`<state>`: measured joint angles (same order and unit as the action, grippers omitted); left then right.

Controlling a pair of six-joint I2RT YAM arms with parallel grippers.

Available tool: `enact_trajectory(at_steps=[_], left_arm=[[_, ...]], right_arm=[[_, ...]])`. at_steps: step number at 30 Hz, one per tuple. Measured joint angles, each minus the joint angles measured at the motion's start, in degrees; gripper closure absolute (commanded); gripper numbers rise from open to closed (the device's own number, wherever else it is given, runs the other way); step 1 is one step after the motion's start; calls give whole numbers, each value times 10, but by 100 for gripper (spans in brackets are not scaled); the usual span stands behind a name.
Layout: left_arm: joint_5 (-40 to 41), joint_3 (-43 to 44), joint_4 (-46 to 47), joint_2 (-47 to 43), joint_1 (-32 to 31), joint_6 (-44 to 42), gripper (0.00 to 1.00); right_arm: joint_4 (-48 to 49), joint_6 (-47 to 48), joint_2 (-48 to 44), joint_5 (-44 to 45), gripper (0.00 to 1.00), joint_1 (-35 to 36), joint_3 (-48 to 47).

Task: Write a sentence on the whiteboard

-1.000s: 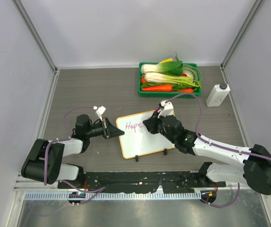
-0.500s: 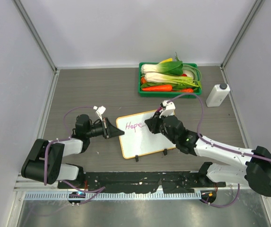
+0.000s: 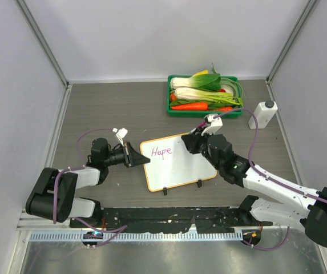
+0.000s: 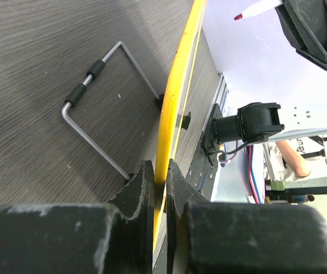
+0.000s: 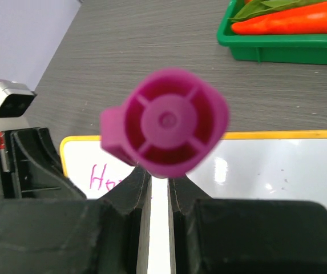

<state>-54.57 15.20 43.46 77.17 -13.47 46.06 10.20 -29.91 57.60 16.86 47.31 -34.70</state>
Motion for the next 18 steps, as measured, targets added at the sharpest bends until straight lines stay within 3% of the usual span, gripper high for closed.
enact_trajectory(at_steps=[18], left_arm=[[0, 0, 0, 0, 0, 0, 100]], right_arm=[[-17, 26, 24, 42, 99, -6, -8]])
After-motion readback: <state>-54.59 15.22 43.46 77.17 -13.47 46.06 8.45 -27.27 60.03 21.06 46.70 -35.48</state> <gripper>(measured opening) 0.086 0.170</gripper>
